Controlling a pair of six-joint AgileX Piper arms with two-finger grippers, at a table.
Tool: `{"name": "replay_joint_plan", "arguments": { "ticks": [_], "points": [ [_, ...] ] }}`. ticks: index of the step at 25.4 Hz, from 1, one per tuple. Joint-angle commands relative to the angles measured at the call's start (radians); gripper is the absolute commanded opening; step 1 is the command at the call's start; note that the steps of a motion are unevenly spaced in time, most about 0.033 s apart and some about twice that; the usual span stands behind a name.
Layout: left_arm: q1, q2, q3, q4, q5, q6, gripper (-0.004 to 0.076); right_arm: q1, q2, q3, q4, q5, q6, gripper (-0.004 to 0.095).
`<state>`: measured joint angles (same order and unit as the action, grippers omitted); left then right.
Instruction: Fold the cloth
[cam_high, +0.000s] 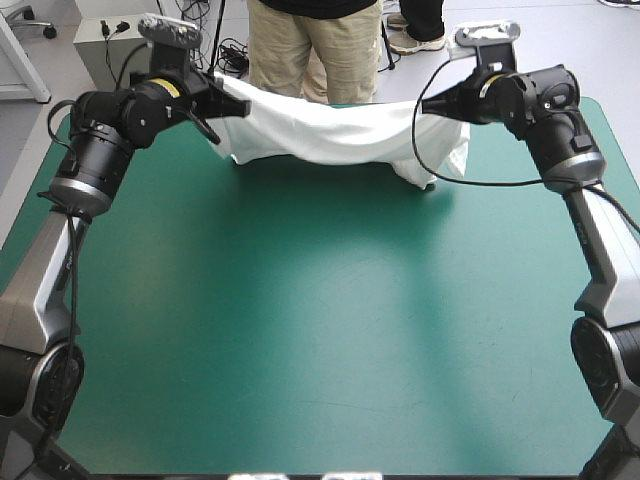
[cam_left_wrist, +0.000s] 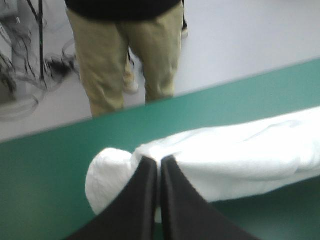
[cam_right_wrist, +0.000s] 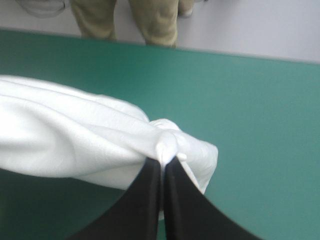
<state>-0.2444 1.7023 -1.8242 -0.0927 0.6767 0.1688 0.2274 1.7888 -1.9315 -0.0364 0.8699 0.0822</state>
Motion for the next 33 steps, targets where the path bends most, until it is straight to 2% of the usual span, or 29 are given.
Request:
{"name": "replay_joint_plan", "arguments": {
  "ticks": [1, 4, 8, 18, 25, 28, 30, 31, 32, 33],
  "points": [
    [-0.003, -0.076, 0.109, -0.021, 0.034, -0.046, -0.0009, -0.007, -0.074, 0.090, 0.070, 0.024, -0.072, -0.0017],
    [-0.003, -0.124, 0.255, -0.036, 0.087, -0.046, -0.0009, -0.007, -0.108, 0.238, 0.164, 0.078, -0.161, -0.0017],
    [-0.003, -0.201, 0.463, -0.090, 0.142, -0.040, -0.0009, -0.004, -0.166, 0.462, 0.229, 0.119, -0.187, -0.0017],
    [-0.070, -0.399, 0.952, -0.149, 0.202, -0.001, -0.0009, 0.103, -0.401, 0.904, 0.232, 0.146, -0.171, -0.0017],
    [-0.096, -0.511, 1.130, -0.150, 0.245, -0.001, -0.0009, 0.146, -0.525, 1.102, 0.293, 0.166, -0.139, -0.0017],
    [-0.096, -0.520, 1.138, -0.150, 0.272, -0.001, -0.0007, 0.146, -0.534, 1.139, 0.329, 0.168, -0.134, -0.0014],
    [-0.096, -0.520, 1.138, -0.150, 0.291, 0.026, 0.0070, 0.146, -0.532, 1.140, 0.327, 0.143, -0.134, 0.0057],
    [-0.096, -0.520, 1.138, -0.152, 0.290, 0.038, 0.0204, 0.146, -0.532, 1.140, 0.327, 0.102, -0.121, 0.0181],
    [-0.096, -0.520, 1.138, -0.154, 0.290, 0.038, 0.0271, 0.146, -0.532, 1.140, 0.327, 0.091, -0.116, 0.0242],
    [-0.096, -0.520, 1.138, -0.156, 0.291, 0.035, 0.0445, 0.146, -0.532, 1.138, 0.331, 0.086, -0.105, 0.0409]
  ]
}}
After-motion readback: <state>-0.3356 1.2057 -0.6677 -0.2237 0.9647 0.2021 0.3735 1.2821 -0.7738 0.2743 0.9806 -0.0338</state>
